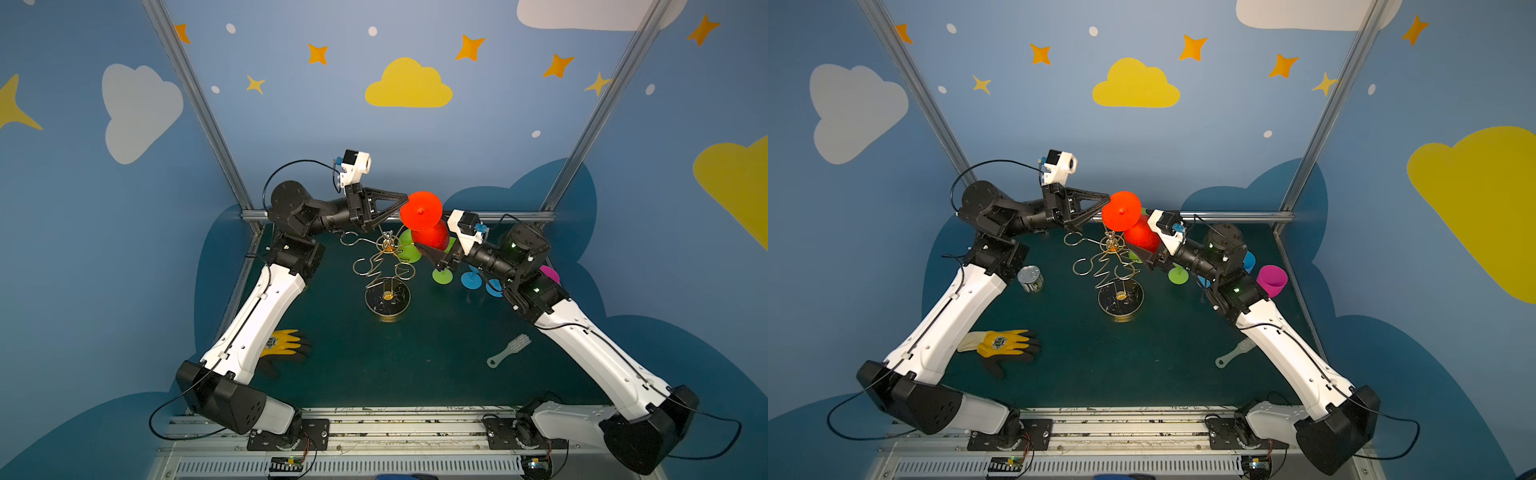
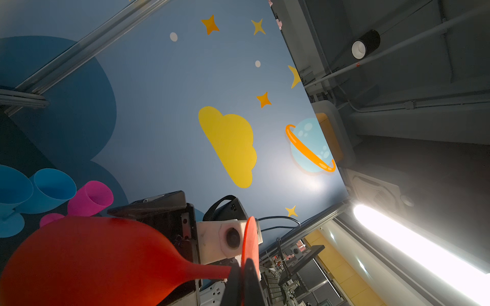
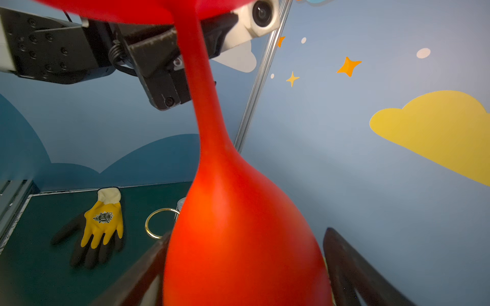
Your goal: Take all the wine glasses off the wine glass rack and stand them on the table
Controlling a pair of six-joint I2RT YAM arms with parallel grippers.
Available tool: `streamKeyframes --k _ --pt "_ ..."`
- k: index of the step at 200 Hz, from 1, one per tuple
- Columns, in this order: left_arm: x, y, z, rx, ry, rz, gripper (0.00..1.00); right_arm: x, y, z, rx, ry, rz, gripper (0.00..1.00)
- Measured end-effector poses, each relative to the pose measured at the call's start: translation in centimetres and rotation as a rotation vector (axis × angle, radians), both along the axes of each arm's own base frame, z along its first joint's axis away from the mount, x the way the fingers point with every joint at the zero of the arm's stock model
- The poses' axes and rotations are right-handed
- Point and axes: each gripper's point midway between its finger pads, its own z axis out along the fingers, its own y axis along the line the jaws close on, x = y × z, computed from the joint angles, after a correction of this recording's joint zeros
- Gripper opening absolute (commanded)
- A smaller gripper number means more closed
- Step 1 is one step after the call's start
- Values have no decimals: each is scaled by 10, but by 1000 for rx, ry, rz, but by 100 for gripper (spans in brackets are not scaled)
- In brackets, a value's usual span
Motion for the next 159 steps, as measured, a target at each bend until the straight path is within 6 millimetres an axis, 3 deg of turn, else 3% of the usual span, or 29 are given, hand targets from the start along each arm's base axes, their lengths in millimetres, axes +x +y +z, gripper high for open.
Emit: streamKeyframes --k 35,85,108,123,142,159 --pt "-2 -1 2 -7 5 -8 3 -1 1 0 3 5 2 76" --pt "-2 -2 3 -13 -1 -11 3 -4 0 1 14 23 -7 47" --pt "-1 -3 2 -11 -8 -11 3 -10 -5 1 21 42 -15 39" --pt "-1 -3 1 -8 -22 -7 18 -14 -9 1 27 56 -24 37" --pt "-1 -3 1 -1 -48 3 52 -22 -14 2 39 82 -30 32" --pt "2 -4 -3 15 -73 19 61 -31 -21 5 53 110 -39 28"
